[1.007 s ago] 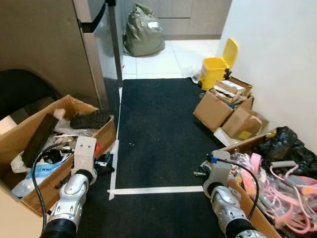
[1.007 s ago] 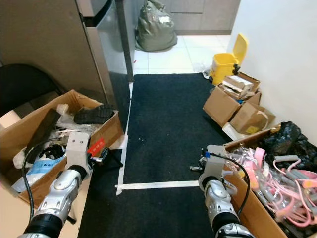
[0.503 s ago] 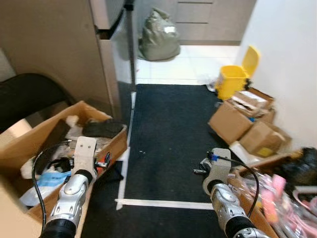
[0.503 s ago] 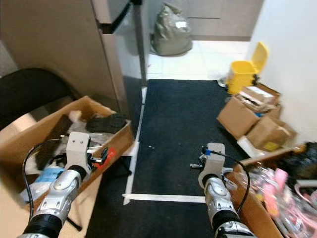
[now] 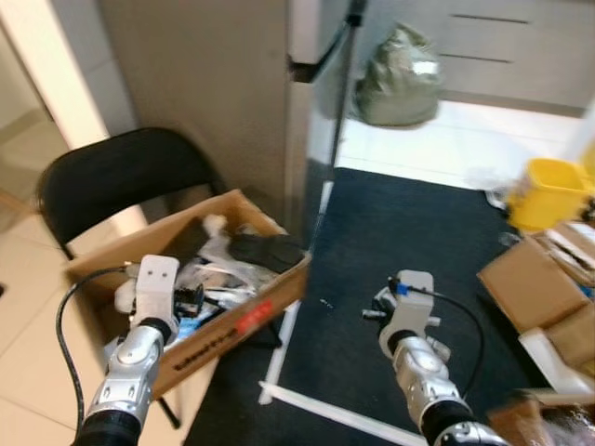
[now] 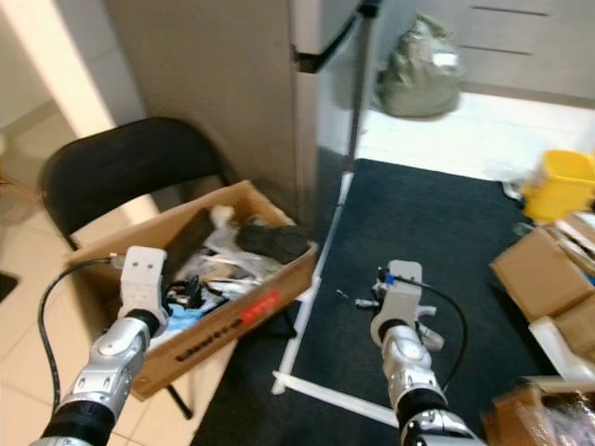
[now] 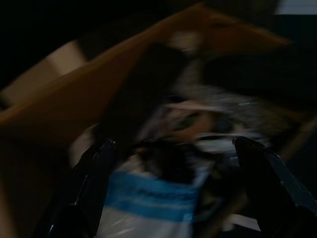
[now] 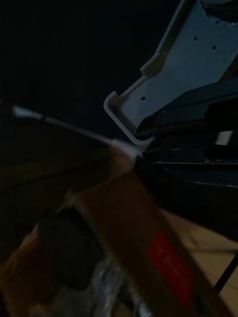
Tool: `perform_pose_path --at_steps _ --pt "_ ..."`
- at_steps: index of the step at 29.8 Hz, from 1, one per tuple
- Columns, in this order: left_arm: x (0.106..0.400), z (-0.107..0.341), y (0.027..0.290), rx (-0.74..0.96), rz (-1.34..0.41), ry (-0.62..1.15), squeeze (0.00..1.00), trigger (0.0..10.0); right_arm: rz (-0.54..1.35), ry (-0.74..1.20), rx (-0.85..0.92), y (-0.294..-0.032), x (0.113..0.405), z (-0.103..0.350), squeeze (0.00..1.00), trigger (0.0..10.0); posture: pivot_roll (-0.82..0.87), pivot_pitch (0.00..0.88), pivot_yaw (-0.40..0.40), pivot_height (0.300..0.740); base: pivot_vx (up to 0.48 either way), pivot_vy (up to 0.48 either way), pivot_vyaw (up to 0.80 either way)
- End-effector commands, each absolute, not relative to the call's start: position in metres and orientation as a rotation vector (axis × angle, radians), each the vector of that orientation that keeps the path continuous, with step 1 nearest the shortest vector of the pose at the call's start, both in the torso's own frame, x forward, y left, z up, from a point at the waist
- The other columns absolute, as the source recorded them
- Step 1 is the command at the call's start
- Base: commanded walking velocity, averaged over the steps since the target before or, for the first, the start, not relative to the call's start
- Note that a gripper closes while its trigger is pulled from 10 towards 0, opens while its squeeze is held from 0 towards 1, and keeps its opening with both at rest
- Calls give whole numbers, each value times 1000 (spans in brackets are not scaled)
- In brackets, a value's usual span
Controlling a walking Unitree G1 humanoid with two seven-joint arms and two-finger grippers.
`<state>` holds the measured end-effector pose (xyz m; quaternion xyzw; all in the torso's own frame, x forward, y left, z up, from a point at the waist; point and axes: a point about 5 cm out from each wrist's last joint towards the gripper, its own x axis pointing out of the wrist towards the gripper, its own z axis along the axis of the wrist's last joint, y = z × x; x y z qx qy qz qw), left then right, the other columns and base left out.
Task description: Picking trash to rubbish bin
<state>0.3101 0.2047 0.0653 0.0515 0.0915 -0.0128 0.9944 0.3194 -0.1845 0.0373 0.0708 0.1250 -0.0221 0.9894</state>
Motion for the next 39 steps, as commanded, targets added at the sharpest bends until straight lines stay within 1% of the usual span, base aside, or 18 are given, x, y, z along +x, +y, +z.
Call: perform_pose_path --at_steps 1,5,10,12,17,21,30,33,34,36,39 --pt "307 59 204 106 -30 210 0 10000 -52 229 155 -186 321 41 0 10000 66 93 33 740 292 0 775" --pt "307 60 204 107 -31 208 0 10000 -47 204 163 -184 325 47 0 10000 66 93 33 740 292 0 775" --pt "309 63 203 110 -36 198 0 10000 -23 123 190 -179 340 69 0 10000 68 94 31 740 289 0 775" --pt "309 63 203 110 -36 197 0 10000 -19 115 194 -178 341 72 0 10000 68 94 31 740 289 0 775" --pt "311 65 203 114 -37 190 0 10000 51 65 201 -168 349 86 0 10000 67 99 27 740 287 0 730" --pt "313 71 201 128 -33 165 0 10000 62 47 231 -165 351 90 0 10000 69 101 26 740 129 0 0" --pt "321 87 191 149 -97 97 0 10000 86 16 249 -162 353 97 0 10000 68 105 22 740 0 0 0" --pt "322 94 179 162 -181 54 0 10000 158 18 262 -155 354 99 0 10000 66 107 22 740 0 0 0" --pt "322 94 179 162 -181 54 0 10000 158 18 262 -155 354 99 0 10000 66 107 22 740 0 0 0" --pt "321 95 168 167 -277 35 0 10000 234 65 225 -146 353 94 0 10000 59 113 19 740 0 0 0" --pt "318 93 159 180 -363 37 0 10000 271 89 199 -139 352 89 0 10000 58 116 18 740 0 0 0"
